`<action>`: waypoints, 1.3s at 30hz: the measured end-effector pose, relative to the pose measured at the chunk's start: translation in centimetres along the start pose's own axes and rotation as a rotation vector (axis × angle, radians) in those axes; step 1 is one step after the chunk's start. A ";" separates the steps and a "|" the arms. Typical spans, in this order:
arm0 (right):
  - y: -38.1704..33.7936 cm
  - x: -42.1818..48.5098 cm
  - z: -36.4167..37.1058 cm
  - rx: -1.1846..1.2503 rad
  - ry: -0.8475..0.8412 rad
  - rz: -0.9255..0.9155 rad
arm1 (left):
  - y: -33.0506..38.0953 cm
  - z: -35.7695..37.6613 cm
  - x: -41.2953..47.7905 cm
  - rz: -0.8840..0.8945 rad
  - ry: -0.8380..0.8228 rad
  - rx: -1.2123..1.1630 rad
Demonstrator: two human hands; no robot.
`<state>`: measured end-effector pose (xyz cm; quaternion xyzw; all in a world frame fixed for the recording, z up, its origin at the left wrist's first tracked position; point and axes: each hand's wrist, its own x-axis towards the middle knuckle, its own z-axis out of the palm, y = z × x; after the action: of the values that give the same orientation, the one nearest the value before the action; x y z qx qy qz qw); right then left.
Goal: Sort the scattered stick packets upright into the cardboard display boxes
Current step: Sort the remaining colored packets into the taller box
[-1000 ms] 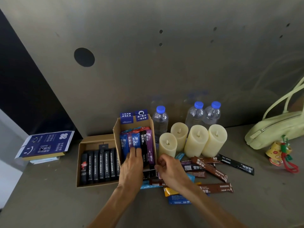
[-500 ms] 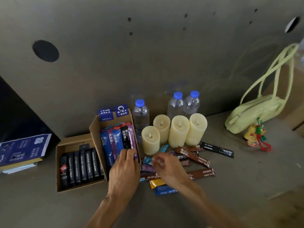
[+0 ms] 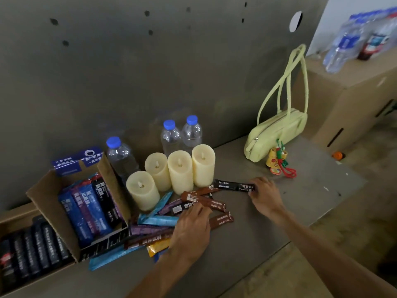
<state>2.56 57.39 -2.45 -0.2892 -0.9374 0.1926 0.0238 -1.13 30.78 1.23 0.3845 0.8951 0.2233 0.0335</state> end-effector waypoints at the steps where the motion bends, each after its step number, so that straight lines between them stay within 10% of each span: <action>1: 0.4 0.4 0.1 -0.010 -0.020 -0.010 | 0.3 0.4 0.5 -0.001 -0.016 0.010; 22: -9.1 -3.5 -13.3 0.384 -0.226 -0.427 | 3.3 -4.6 3.0 -0.147 0.064 -0.357; 39: -27.4 -6.7 -3.3 0.789 -0.520 -0.457 | -9.0 -10.9 -9.8 -0.637 0.534 -0.544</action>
<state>-5.99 34.09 11.33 0.0110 -0.8076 0.5865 -0.0609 -2.88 14.35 6.09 -0.0016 0.8547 0.5181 -0.0312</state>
